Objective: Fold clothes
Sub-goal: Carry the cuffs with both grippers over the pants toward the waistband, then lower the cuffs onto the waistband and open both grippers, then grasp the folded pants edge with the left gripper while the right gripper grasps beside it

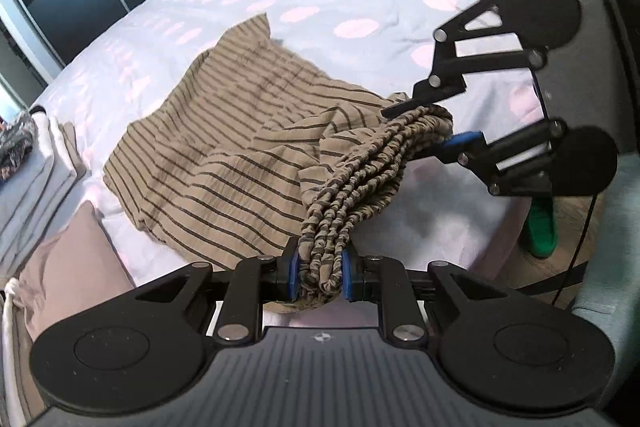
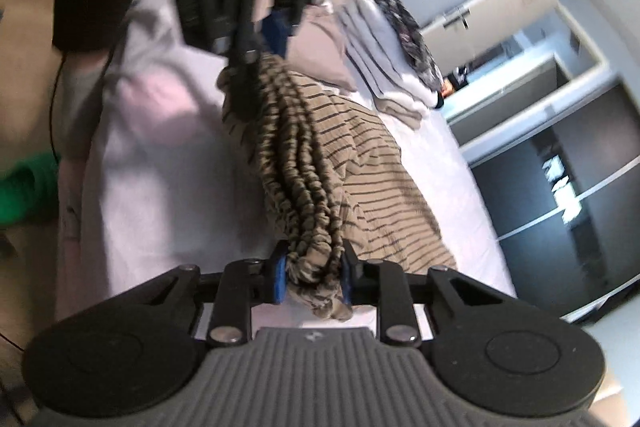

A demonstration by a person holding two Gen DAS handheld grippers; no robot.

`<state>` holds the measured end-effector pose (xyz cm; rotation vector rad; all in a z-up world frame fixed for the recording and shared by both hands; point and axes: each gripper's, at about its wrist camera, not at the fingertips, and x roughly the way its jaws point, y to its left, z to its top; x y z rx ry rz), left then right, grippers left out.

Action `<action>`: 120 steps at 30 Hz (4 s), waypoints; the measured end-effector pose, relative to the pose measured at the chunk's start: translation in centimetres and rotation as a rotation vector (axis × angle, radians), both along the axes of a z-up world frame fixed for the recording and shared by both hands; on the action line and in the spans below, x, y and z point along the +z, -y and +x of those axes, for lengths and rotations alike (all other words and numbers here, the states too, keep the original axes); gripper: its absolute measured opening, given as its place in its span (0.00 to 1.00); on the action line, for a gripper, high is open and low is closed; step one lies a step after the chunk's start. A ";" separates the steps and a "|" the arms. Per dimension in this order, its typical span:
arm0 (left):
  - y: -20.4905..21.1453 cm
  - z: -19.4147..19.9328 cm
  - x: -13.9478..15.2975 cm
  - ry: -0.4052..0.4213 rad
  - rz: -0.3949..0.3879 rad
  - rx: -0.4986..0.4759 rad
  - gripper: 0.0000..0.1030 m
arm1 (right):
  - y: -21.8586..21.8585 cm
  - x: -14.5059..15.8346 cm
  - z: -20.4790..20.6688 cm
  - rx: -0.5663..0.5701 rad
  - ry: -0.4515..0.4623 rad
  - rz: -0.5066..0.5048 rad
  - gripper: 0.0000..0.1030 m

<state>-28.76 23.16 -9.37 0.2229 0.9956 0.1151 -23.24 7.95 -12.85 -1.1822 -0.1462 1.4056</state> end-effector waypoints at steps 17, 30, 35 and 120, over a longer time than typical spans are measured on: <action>2.5 -5.4 5.6 -0.022 -0.189 -0.192 0.17 | 5.7 8.7 -0.8 0.106 -0.365 -0.185 0.22; -0.9 -4.4 6.8 0.000 -0.338 -0.140 0.18 | 4.7 10.8 0.8 0.016 -0.535 -0.146 0.22; -2.7 -2.4 7.0 0.026 -0.286 -0.088 0.18 | 1.6 10.9 2.3 -0.076 -0.536 -0.068 0.22; -10.7 0.2 -1.3 -0.066 -0.285 0.390 0.02 | -6.3 0.8 13.8 -0.583 -0.818 -0.097 0.07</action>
